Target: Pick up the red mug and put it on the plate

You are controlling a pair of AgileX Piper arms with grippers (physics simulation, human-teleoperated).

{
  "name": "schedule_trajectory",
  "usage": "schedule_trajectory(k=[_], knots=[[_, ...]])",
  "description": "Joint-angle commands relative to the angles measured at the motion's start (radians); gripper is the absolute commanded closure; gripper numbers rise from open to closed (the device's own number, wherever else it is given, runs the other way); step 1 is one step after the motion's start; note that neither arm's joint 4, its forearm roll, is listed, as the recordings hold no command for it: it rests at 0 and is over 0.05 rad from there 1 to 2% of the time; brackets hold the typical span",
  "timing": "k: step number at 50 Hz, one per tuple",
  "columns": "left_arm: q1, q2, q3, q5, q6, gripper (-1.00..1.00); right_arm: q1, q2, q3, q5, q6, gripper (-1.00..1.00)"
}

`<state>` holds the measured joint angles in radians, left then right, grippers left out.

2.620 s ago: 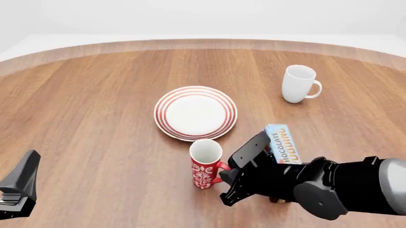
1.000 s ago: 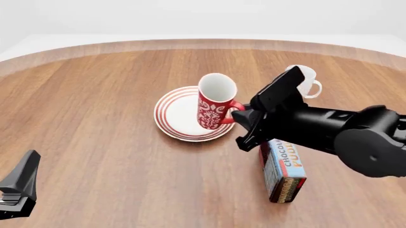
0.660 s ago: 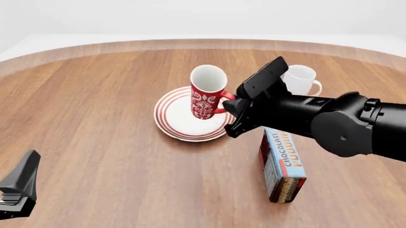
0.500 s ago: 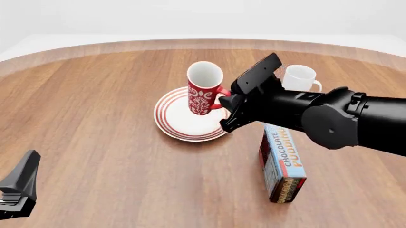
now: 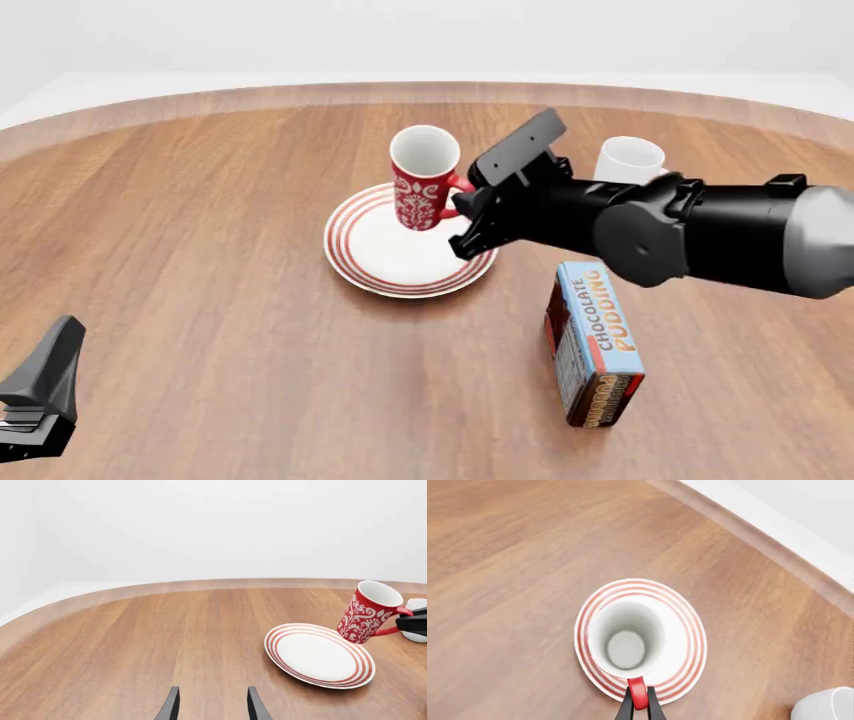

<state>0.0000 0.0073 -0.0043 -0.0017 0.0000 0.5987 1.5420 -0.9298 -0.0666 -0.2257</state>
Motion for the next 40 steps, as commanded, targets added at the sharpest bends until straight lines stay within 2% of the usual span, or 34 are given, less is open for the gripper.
schedule_trajectory(k=[1,40], knots=[[0.0,0.0,0.0,0.0,0.0,-1.0,-0.026,0.06,-0.04,-0.025,0.0,1.0],[0.0,0.0,0.0,0.0,0.0,-1.0,-0.052,0.242,-0.15,-0.065,-0.008,1.0]])
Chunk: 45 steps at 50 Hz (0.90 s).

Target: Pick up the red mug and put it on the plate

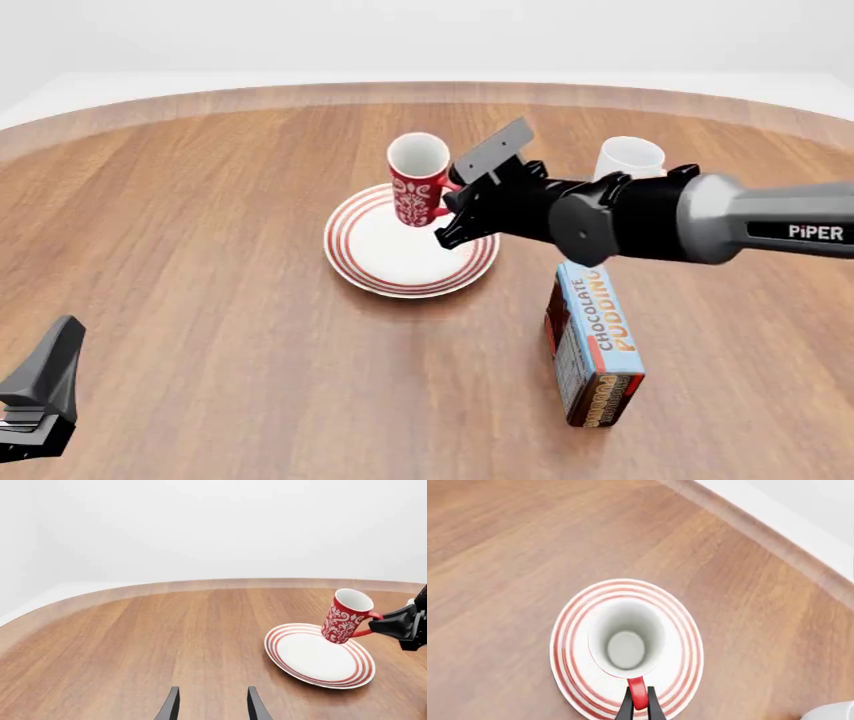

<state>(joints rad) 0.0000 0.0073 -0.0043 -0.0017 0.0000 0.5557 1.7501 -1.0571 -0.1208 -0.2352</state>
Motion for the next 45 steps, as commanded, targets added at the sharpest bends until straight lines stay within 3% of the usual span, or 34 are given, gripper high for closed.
schedule_trajectory(k=[1,45], knots=[[0.0,0.0,0.0,0.0,0.0,-1.0,-0.012,0.04,-0.024,-0.012,0.002,1.0],[0.0,0.0,0.0,0.0,0.0,-1.0,-0.018,0.134,-0.045,-0.037,0.027,1.0]])
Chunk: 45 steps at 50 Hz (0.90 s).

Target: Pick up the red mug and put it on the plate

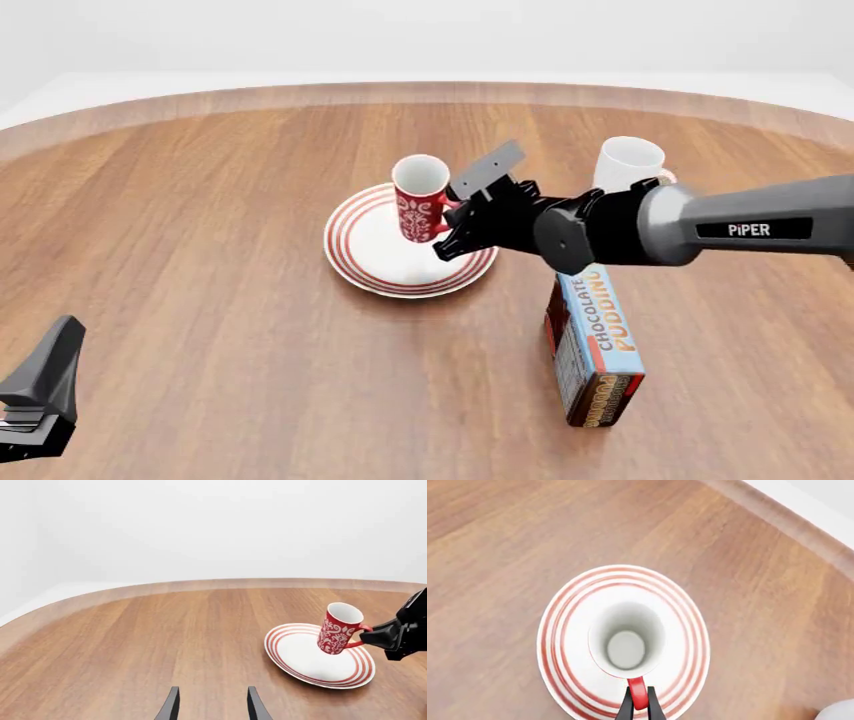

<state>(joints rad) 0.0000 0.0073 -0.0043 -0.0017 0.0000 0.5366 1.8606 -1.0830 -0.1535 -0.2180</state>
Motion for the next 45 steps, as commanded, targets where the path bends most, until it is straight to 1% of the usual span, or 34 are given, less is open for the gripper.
schedule_trajectory(k=[1,21,45], knots=[[0.0,0.0,0.0,0.0,0.0,-1.0,0.002,0.027,-0.023,-0.003,0.011,1.0],[0.0,0.0,0.0,0.0,0.0,-1.0,-0.004,0.055,-0.024,-0.022,0.023,1.0],[0.0,0.0,0.0,0.0,0.0,-1.0,-0.007,0.11,-0.067,-0.017,0.026,1.0]])
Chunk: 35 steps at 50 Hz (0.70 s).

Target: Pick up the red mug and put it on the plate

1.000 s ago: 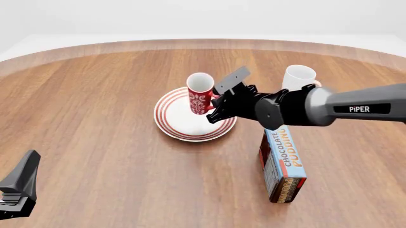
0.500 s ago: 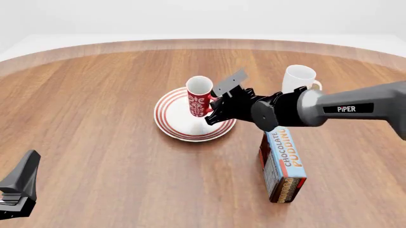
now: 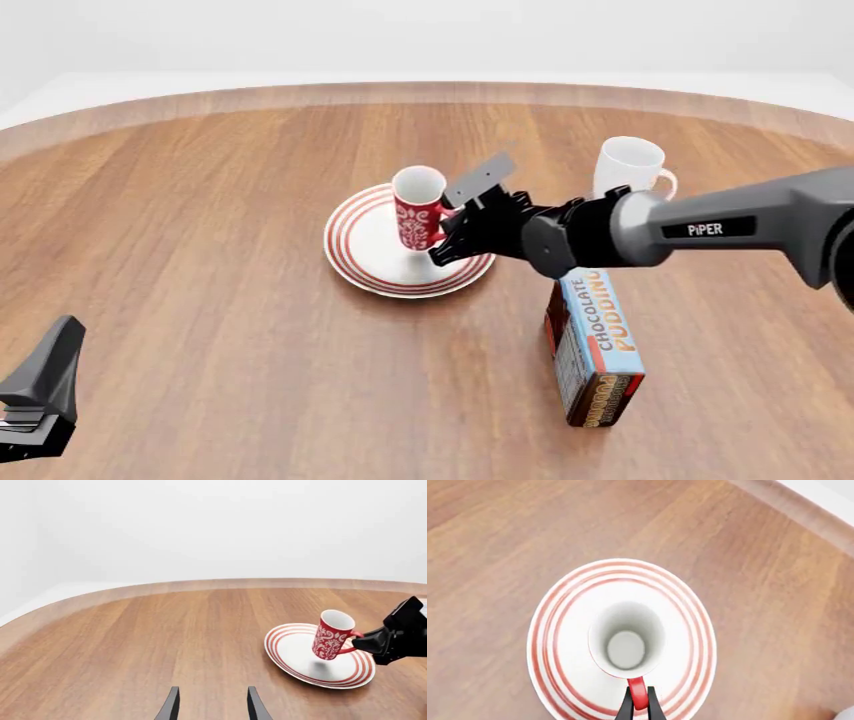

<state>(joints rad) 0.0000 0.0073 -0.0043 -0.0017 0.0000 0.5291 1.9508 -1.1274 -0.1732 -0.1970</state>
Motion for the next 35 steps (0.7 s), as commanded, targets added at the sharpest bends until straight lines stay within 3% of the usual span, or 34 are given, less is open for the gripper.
schedule_trajectory(k=[1,18,19,35], knots=[[0.0,0.0,0.0,0.0,0.0,-1.0,0.001,0.021,-0.025,0.005,0.006,1.0],[0.0,0.0,0.0,0.0,0.0,-1.0,0.002,0.031,-0.023,-0.01,0.001,1.0],[0.0,0.0,0.0,0.0,0.0,-1.0,0.014,0.029,-0.021,-0.006,0.018,-1.0],[0.0,0.0,0.0,0.0,0.0,-1.0,0.005,0.021,-0.007,-0.013,0.01,-1.0]])
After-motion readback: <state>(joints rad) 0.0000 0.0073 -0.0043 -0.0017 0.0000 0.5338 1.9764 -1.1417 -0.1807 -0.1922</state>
